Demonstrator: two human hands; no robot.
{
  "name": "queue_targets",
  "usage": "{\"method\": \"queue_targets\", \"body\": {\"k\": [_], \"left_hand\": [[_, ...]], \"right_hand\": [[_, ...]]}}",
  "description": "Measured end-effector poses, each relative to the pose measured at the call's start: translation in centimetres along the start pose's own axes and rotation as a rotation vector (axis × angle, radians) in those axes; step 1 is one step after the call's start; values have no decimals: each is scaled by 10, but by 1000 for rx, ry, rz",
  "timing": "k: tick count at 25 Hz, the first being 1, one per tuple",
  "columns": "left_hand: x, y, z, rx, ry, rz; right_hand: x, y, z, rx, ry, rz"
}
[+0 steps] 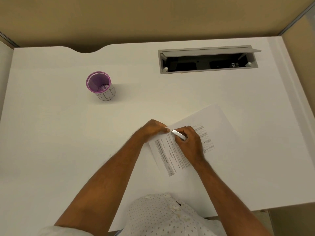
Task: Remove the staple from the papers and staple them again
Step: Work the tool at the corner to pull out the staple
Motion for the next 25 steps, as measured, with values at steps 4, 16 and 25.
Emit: {"method": "queue_targets", "body": {"k": [4, 16, 25], "left_hand": [[0, 1, 0, -1, -9, 0], [1, 3, 2, 40, 39, -6], [1, 4, 2, 39, 33, 1]], "right_hand": [[-2, -2, 2, -20, -32, -3], [-6, 4, -5, -57, 53, 27], [-7, 2, -7, -86, 72, 16]]}}
Point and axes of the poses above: each hand's wrist, its own y-axis towards the middle knuckle, its own x-axis out of the back of the hand, z = x × y, the point moved 10 cm from there along y, towards the middle knuckle, and after that the axes turned 7 degrees about -x, right-handed, at the moved point
